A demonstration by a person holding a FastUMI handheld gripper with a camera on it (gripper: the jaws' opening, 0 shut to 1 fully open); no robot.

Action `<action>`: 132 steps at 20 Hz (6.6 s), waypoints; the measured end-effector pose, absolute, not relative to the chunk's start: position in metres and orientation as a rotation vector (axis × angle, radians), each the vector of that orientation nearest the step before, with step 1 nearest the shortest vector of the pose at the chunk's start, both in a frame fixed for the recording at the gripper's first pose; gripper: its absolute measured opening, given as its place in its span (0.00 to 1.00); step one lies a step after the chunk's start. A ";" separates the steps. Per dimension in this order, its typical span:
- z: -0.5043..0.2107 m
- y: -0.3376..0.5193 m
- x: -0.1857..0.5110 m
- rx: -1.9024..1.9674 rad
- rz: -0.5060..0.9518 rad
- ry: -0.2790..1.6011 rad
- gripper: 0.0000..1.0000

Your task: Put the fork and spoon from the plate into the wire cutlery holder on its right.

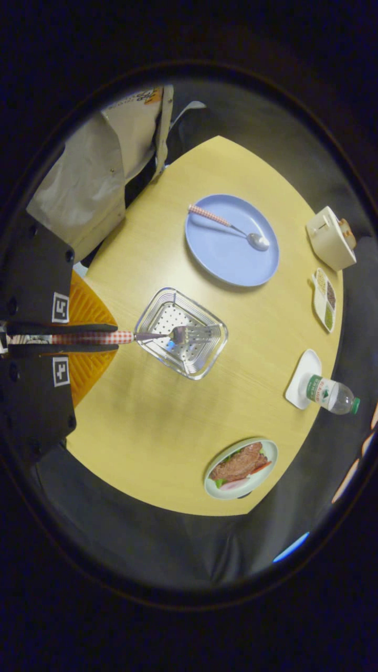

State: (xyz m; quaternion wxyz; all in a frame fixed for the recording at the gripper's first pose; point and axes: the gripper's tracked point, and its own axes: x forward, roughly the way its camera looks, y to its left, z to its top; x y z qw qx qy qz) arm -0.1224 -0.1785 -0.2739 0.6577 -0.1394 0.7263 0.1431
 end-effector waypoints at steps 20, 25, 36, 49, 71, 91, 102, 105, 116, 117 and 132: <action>-0.286 -0.179 -0.118 -0.401 0.363 1.802 0.09; -0.286 -0.175 -0.116 -0.419 0.373 1.817 0.11; -0.282 -0.174 -0.105 -0.384 0.336 1.747 0.19; -0.250 -0.107 -0.051 -0.147 0.242 1.209 0.99; -0.332 0.051 -0.060 -0.143 0.261 0.980 0.99; -0.394 0.074 -0.092 -0.105 0.304 1.163 0.48; -0.386 0.073 -0.092 -0.153 0.352 1.194 0.08; -0.369 0.063 -0.082 -0.142 0.356 1.208 0.08; -0.299 0.000 -0.047 -0.159 0.372 1.263 0.08; -0.293 -0.009 -0.046 -0.171 0.372 1.275 0.08; -0.231 -0.152 -0.066 -0.403 0.332 1.469 0.08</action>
